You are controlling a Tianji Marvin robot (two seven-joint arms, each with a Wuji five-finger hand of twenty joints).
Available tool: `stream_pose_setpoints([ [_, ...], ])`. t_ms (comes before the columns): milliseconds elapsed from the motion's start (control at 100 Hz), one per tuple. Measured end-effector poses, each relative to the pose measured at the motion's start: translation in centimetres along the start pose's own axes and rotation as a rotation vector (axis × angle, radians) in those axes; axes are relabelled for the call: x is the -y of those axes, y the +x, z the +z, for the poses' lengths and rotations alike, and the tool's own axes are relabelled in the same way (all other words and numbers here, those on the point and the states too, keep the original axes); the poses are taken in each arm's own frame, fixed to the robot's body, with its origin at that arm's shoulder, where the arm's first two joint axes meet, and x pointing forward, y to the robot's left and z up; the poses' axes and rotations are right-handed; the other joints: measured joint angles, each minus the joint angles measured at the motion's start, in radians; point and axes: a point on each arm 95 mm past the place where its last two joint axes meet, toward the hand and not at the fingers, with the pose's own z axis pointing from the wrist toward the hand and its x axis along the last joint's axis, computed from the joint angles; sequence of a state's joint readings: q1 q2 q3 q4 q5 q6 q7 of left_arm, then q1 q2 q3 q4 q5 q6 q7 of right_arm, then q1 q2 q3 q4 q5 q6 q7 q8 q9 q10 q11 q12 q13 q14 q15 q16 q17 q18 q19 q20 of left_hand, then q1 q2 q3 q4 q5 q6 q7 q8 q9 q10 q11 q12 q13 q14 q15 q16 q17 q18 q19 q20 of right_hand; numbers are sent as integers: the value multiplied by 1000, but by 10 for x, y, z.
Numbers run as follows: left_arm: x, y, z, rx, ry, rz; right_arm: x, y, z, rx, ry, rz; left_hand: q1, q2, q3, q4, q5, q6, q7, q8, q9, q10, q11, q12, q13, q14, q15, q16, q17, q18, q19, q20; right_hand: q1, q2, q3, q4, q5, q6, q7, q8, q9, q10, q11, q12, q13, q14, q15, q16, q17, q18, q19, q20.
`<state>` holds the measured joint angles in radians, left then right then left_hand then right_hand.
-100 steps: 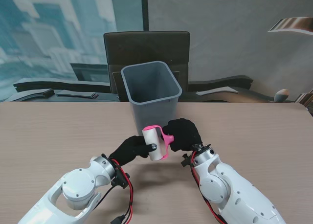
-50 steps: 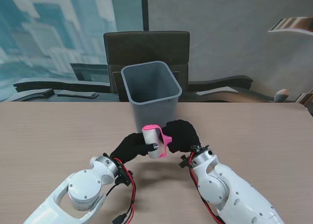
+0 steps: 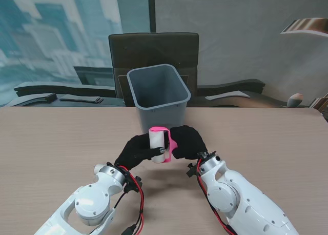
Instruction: Replace a lint-roller refill
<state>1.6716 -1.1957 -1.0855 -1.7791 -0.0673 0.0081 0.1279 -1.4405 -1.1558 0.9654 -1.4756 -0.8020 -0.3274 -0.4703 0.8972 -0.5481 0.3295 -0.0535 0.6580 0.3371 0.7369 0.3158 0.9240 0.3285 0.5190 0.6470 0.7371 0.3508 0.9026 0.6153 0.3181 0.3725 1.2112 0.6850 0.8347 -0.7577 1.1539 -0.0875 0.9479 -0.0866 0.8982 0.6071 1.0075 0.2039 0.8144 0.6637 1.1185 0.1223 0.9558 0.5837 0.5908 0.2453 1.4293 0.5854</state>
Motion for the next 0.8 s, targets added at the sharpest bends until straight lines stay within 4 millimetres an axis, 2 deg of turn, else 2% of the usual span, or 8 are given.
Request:
stream_pose_setpoints([
  [110, 0, 2, 1, -16, -4, 40, -1, -5, -2, 6, 38, 6, -1, 0, -1, 0, -23, 0, 41, 8, 0, 0, 1, 48, 0, 0, 23, 25, 1, 0, 10, 0, -79, 34, -116, 10, -123, 38, 15, -65, -100, 2, -41, -46, -104, -3, -116, -6, -80, -7, -75, 9],
  [250, 1, 2, 2, -29, -5, 79, -7, -11, -7, -25, 103, 44, -1, 0, -2, 0, -29, 0, 53, 15, 0, 0, 8, 63, 0, 1, 34, 37, 2, 1, 14, 0, -122, 35, -156, 10, -204, 62, -46, -98, -183, 3, -85, -116, -178, -6, -263, -45, -149, -20, -176, -12],
  [290, 2, 2, 3, -35, -2, 101, -10, -13, -8, -36, 113, 48, -1, 0, -2, 0, -32, 0, 55, 16, 0, 0, 8, 63, 0, 1, 34, 38, 2, 1, 14, 0, -168, 34, -157, 10, -204, 73, -89, -97, -210, 3, -99, -133, -201, -8, -292, -57, -163, -21, -201, -20],
  [410, 6, 2, 3, -47, 13, 136, -17, -20, -13, -36, 126, 37, -1, 0, -2, 0, -39, 0, 65, 27, 0, 0, 8, 64, 0, 1, 34, 38, 2, 1, 14, 0, -219, 42, -190, 10, -203, 110, -292, -5, -246, 4, -146, -170, -239, -13, -376, -90, -203, -30, -266, -52],
  [450, 7, 3, 3, -50, 18, 139, -19, -23, -15, -36, 139, 39, -1, 0, -2, 0, -39, 0, 65, 27, 0, 0, 8, 64, 0, 1, 34, 38, 2, 1, 14, 0, -242, 66, -203, 25, -203, 123, -355, 37, -267, 5, -154, -174, -259, -13, -401, -102, -213, -31, -284, -61],
  [620, 10, 2, 3, -52, 28, 162, -24, -28, -19, -57, 182, 65, -1, 0, -2, 0, -39, 0, 65, 27, 0, 0, 8, 70, 0, 1, 35, 47, 1, 1, 14, 0, -317, 67, -291, 25, -217, 158, -449, 53, -298, 7, -181, -191, -291, -9, -487, -149, -250, -31, -334, -86],
  [680, 11, 2, 3, -52, 30, 165, -24, -29, -19, -55, 179, 72, -1, 0, -2, 0, -40, 0, 65, 28, 0, 0, 8, 71, 0, 1, 35, 47, 1, 1, 14, 0, -335, 107, -333, 25, -218, 159, -459, 53, -298, 7, -183, -192, -291, -3, -500, -151, -254, -31, -340, -87],
  [800, 12, 2, 3, -52, 30, 167, -23, -30, -19, -46, 167, 102, -1, 0, -2, 0, -40, -1, 65, 29, 0, 0, 8, 72, 0, 1, 35, 48, 1, 1, 14, 0, -388, 234, -466, 25, -231, 160, -473, 62, -298, 9, -189, -199, -291, 7, -509, -161, -260, -31, -342, -88],
])
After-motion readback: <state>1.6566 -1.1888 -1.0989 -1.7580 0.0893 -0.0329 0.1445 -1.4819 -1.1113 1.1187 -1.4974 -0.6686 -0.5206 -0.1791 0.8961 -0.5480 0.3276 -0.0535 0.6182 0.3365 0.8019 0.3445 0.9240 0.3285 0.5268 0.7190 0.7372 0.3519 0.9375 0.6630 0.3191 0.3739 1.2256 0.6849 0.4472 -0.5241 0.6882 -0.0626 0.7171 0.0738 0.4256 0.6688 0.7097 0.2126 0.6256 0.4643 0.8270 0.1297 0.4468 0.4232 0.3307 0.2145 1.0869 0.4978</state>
